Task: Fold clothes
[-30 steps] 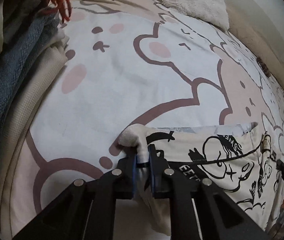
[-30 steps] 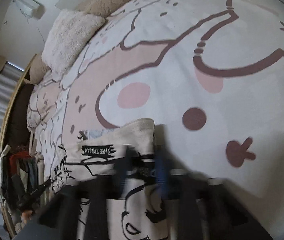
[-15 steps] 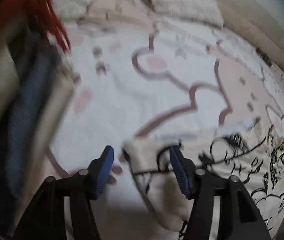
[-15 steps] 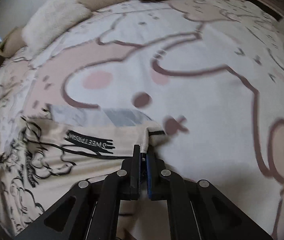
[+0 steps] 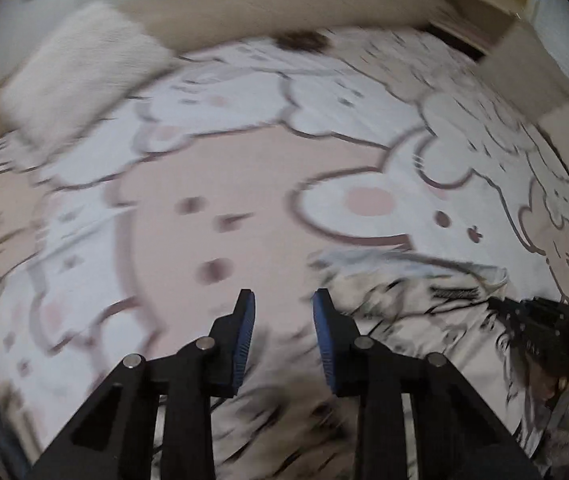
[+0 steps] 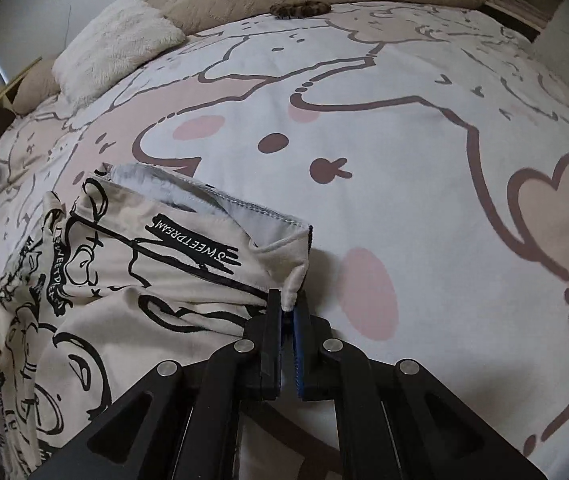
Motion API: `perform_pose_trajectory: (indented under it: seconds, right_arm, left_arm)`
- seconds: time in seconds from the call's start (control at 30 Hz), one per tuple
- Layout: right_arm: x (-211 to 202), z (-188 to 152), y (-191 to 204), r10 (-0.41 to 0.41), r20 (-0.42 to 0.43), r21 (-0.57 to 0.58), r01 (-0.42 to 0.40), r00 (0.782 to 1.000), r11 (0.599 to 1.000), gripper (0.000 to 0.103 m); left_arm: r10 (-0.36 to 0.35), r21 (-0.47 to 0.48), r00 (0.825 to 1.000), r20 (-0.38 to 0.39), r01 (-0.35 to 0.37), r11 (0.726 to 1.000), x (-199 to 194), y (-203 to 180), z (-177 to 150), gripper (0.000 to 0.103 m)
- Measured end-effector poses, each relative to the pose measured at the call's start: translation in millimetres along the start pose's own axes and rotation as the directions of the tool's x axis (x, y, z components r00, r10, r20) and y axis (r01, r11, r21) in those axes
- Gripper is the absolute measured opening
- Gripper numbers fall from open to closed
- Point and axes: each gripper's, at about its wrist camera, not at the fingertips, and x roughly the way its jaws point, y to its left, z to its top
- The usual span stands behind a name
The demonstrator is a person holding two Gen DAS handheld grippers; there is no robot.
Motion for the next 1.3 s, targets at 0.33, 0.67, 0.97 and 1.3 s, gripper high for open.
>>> perform_pose_trajectory:
  seconds: [0.33, 0.67, 0.97, 1.3]
  right_arm:
    - [2, 2, -8, 0.083, -0.012, 0.06, -0.082, 0.996, 0.995, 0.005]
    - [-24, 57, 4, 0.14, 0.078, 0.007, -0.141, 0.987, 0.99, 0.005]
    - [8, 88, -7, 0.181, -0.008, 0.097, -0.18, 0.983, 0.979, 0.006]
    - [-9, 81, -35, 0.2, 0.022, 0.149, -0.201, 0.98, 0.968, 0.08]
  left_arm:
    - [0.021, 0.087, 0.985, -0.17, -0.006, 0.996, 70, -41, -3, 0.002]
    - [0.231, -0.134, 0.973, 0.001, -0.229, 0.964, 35, 31, 8, 0.001]
    - [0.061, -0.078, 0.997, 0.038, -0.058, 0.995, 22, 4, 1, 0.065]
    - [0.463, 0.186, 0.886, 0.022, -0.459, 0.869, 77, -30, -10, 0.044]
